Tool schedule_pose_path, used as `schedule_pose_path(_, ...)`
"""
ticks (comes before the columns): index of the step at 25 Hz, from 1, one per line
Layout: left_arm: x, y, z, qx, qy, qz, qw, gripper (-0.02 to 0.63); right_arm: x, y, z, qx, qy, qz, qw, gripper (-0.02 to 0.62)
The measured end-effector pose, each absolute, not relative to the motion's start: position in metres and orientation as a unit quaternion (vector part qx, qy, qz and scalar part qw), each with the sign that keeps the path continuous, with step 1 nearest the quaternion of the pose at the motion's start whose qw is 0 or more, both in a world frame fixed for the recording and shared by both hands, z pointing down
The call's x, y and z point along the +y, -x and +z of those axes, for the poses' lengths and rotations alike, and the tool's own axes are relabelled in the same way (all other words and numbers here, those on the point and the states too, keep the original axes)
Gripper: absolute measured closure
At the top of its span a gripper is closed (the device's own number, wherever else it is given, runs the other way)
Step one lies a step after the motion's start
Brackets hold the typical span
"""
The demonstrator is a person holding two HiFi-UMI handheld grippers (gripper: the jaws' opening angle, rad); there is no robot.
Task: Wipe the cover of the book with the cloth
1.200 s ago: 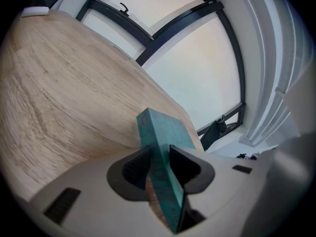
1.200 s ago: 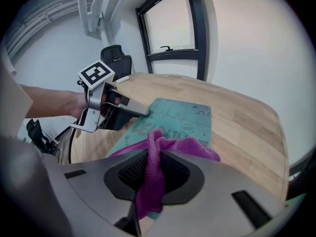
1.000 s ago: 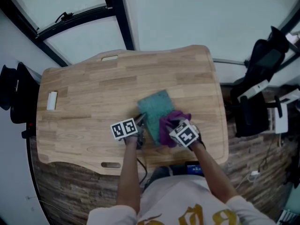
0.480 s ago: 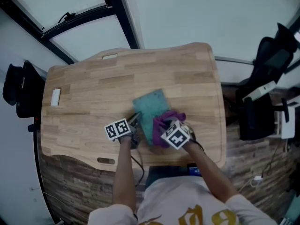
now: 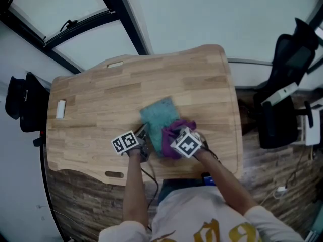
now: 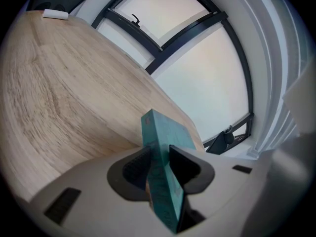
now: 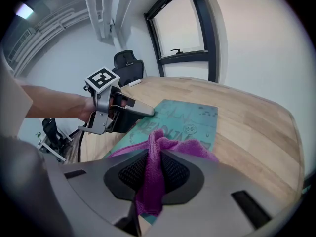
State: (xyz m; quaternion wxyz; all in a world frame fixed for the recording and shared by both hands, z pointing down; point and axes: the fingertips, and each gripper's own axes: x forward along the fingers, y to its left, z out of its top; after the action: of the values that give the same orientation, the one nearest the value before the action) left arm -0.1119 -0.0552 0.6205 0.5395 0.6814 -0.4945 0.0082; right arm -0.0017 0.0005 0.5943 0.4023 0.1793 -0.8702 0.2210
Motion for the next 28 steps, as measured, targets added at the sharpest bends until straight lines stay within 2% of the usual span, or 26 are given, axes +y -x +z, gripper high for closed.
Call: schedule_pose_path(28,-0.055,0.107,0.617,-0.501,-0.684,0.016,0.53,0.486,-0.022,-0.002,0.596,-0.863,-0.143,0.22,0.431,0.532)
